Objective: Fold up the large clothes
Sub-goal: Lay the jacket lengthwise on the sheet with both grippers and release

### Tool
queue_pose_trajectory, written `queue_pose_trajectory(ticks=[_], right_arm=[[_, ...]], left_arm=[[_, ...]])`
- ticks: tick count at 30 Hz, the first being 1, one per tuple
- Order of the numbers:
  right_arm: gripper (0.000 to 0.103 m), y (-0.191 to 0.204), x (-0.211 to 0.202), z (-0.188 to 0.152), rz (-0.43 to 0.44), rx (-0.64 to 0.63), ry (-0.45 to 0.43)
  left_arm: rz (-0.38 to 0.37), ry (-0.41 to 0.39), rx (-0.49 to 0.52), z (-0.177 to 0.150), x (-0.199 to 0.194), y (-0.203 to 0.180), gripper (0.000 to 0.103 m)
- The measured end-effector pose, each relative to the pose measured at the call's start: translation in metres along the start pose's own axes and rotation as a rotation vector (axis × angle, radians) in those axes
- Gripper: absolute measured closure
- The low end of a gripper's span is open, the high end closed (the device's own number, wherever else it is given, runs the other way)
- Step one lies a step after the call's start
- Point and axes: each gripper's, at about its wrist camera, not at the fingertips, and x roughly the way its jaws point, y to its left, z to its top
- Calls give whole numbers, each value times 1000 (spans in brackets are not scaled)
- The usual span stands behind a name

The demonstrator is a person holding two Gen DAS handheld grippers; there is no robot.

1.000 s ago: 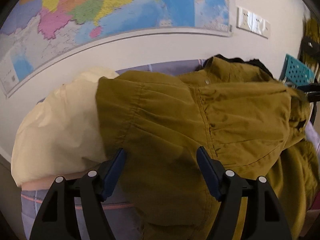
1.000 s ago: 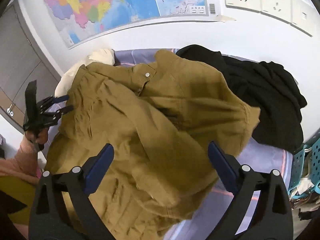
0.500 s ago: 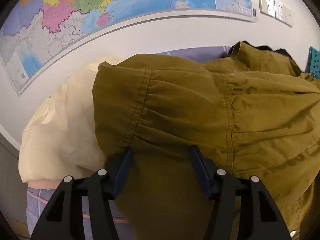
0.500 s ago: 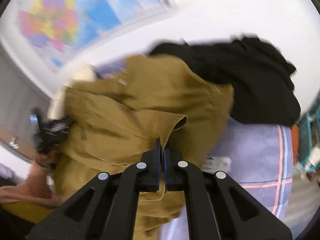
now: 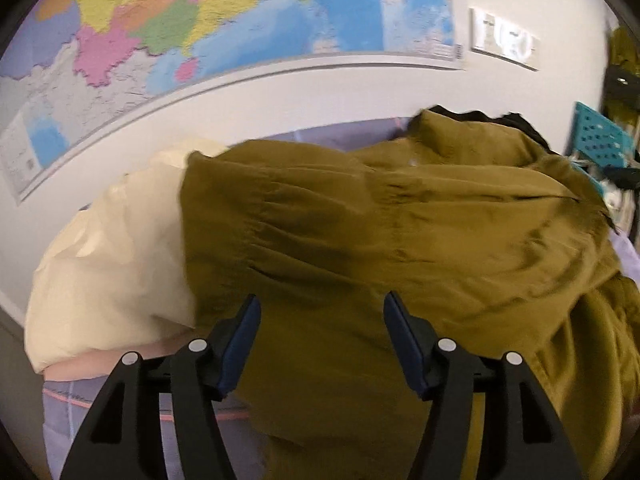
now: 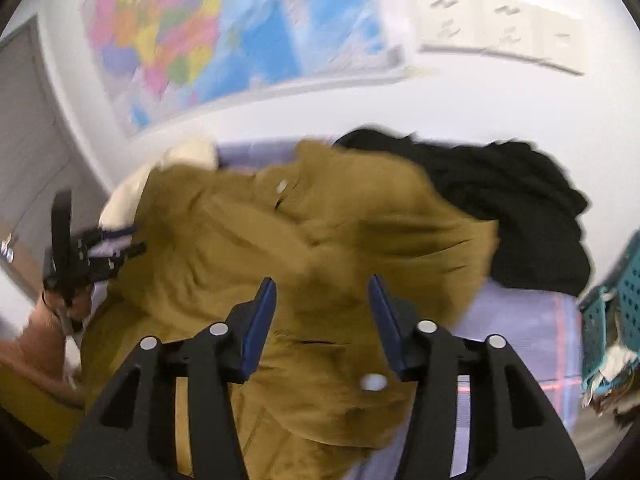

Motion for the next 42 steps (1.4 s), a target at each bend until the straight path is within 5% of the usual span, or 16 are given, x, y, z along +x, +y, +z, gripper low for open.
queue_pose_trajectory(ticks=[7,10,11,16,18,23,30,42], right_arm=[[73,-25,70,-13,-71,76,130],[59,-23,56,-14,-48,96,90],[43,-19,43,-15,-53,92,56],[41,-5,-7,-32,37,128,-38],[39,-5,-24,-51,77,158,-53],[16,-1,-43,-94,100,209,-26],[13,-3,-55,-157,131,290,31],[13,5,-73,-189,158,308,1]], left_arm=[[46,107,-56,-11,31,7,42],[29,57,-57,-12,11,10,40],[24,37,-57,-14,1,12,38],[-12,-27,-98,-30,-39,26,37],[-46,-44,-116,-43,-55,32,29],[-51,-6,-176,-78,-70,40,27],[-114,95,-309,-137,-82,62,27],[-170,143,-260,-171,-96,44,27]])
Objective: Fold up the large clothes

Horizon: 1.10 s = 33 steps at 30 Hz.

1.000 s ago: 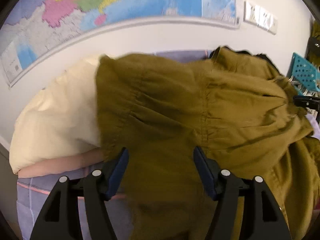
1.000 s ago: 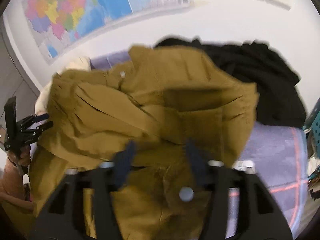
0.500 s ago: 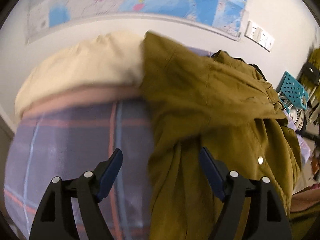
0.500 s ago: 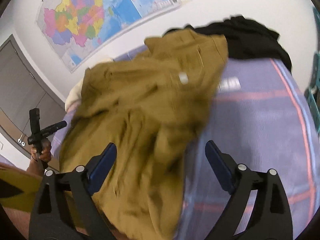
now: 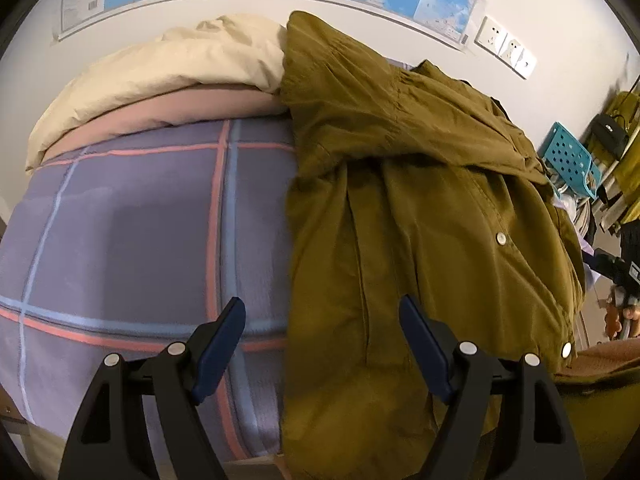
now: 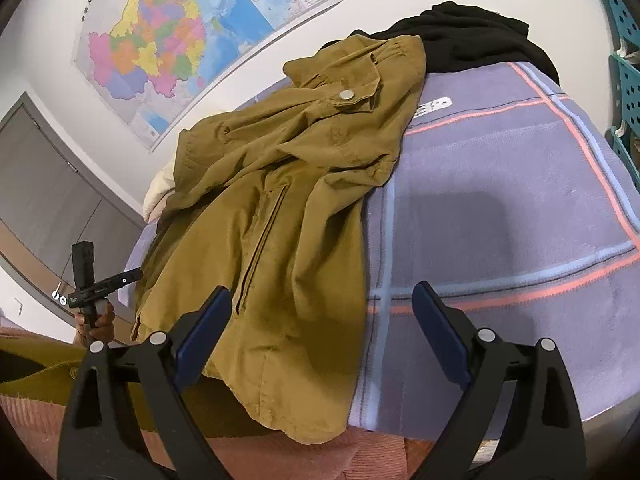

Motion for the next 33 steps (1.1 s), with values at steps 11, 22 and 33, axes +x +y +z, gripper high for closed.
queue_pose_trajectory(ticks=[11,22,33], right_arm=[[46,16,15,-23,90,-26,30],[101,-3,-100,1,127,73,-262],[50,-48,-36,-32,39,193,-41]], left_arm=[[-126,31,144,-30,-2,-34,11],[-89,-39,18,-11,-32,-26,94],[-121,79,20,-23,-9,-15,74]])
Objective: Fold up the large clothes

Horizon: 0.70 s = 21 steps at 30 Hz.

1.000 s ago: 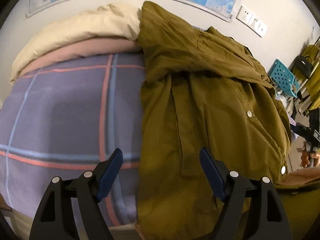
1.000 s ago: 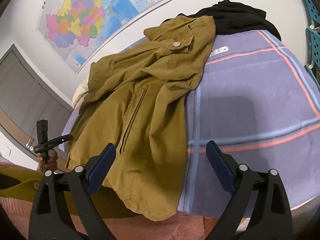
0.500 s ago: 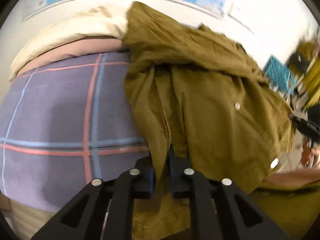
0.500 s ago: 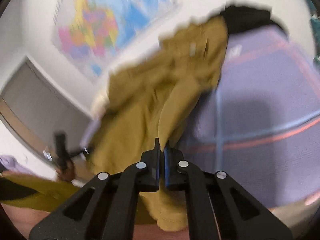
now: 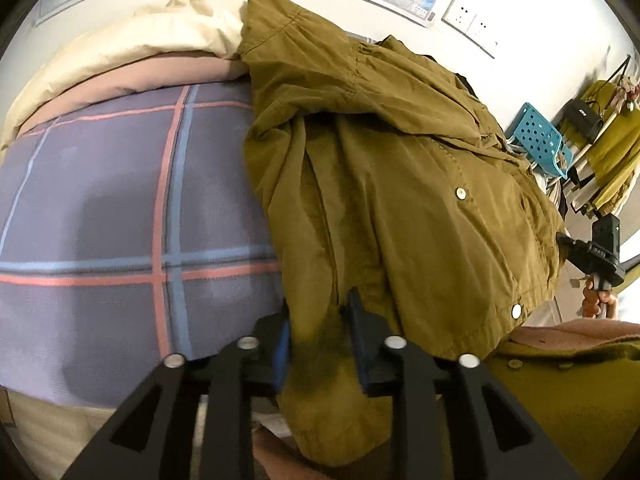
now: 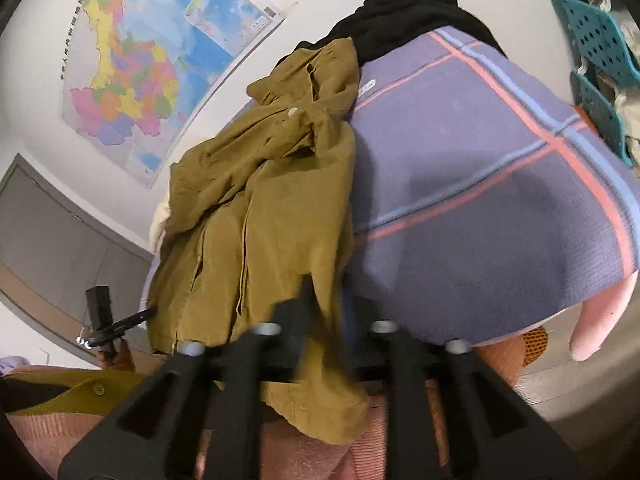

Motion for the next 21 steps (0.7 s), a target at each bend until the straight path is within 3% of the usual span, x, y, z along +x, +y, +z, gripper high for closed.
queue_pose_trajectory(ticks=[1,5,8,11,13,15,16,17,19,21], right_arm=[[43,1,1,-1,5,-11,-2],[32,13,2,-1,26,-80,22],[32,17,5,-5,49,-104,28],[43,15,11,-4,70,-89,15],[54,15,16,-4,94,-77,23],[61,14,18,-8,109,-68,32],[61,14,17,-10,119,-66,26],[61,13,15,-11,139,-62,21],[55,9,15,-14,181,-37,21],[41,10,16,-18,218,-35,19]], left_arm=[[-7,3,2,-1,-1,0,73],[-58,8,39,-10,-5,-5,49],[-46,2,79,-16,-4,-14,43],[-15,-21,113,-17,1,-27,39],[32,-36,137,-17,6,-35,44],[71,-43,130,-16,6,-34,69],[67,-43,115,-15,6,-33,73],[58,-46,89,-13,4,-29,85],[62,-42,75,-12,4,-25,90],[78,-43,96,-13,5,-28,84]])
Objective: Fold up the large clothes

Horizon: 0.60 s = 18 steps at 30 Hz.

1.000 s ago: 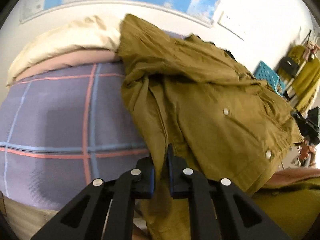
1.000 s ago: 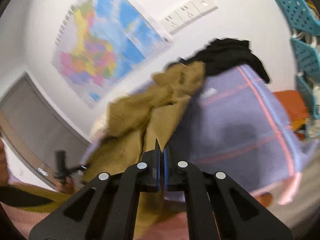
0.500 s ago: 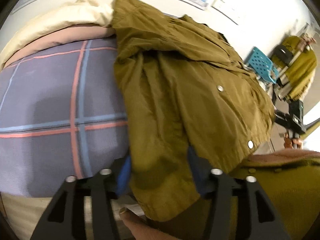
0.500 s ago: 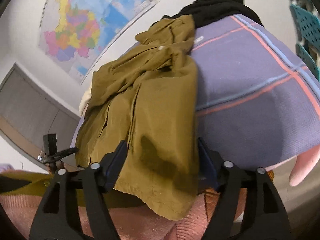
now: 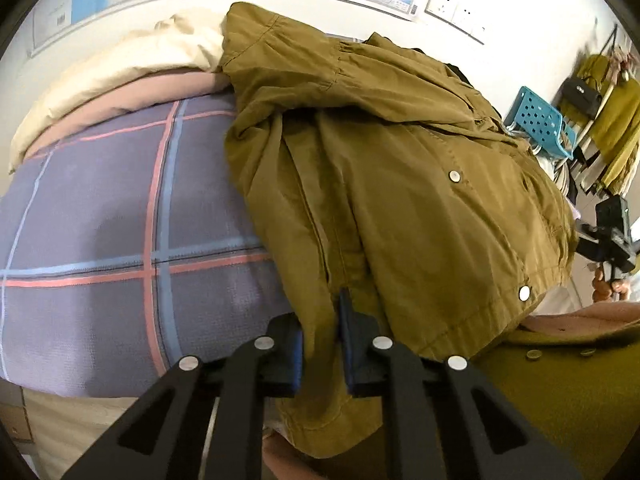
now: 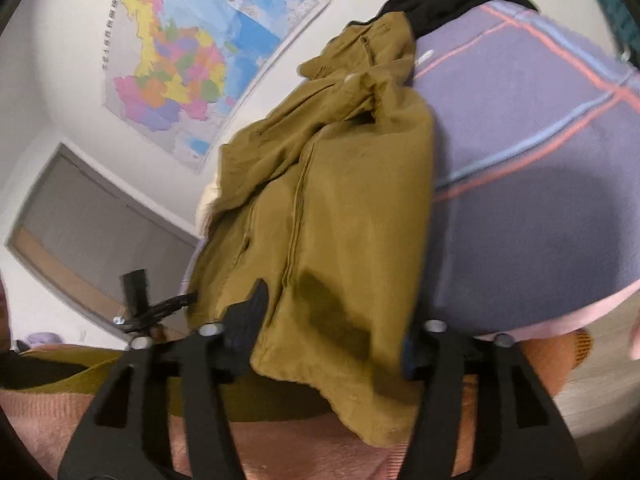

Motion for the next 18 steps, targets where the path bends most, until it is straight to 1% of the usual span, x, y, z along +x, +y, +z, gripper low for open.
queue_pose_trajectory(ticks=[1,2,3,4,5,6,7,8,9,10,11,14,16,18], right_arm=[[40,3,1,-1,3,-14,0],[40,7,3,-2,-8,-30,0],[47,9,4,-2,-14,-38,0],[58,10,6,-2,-15,-36,2],[84,8,9,-2,-11,-27,11],[97,7,14,-3,-19,-14,22],[97,6,16,-3,-8,0,16],[98,8,13,-2,42,22,-6],[98,12,10,-1,65,18,-20],[98,21,2,1,84,1,-53],[98,30,-9,5,120,-14,-94],[99,56,-39,14,158,-63,-191],[99,70,-50,18,163,-92,-225],[99,80,-60,19,202,-108,-260]], left_arm=[[-2,5,9,0,1,-3,78],[-34,7,23,1,1,-7,64],[-26,5,32,1,2,-9,62],[-7,3,40,1,3,-10,63],[22,-4,43,2,4,-12,71],[18,-5,24,4,4,-11,81],[-2,-7,-24,7,3,-7,89],[-6,-20,-66,10,-1,-2,96],[-24,-33,-91,12,-5,1,96],[-49,-50,-126,14,-12,7,96],[-86,-79,-169,17,-22,13,96],[-147,-162,-213,26,-52,21,96],[-180,-194,-227,31,-66,23,96],[-215,-241,-258,34,-84,28,96]])
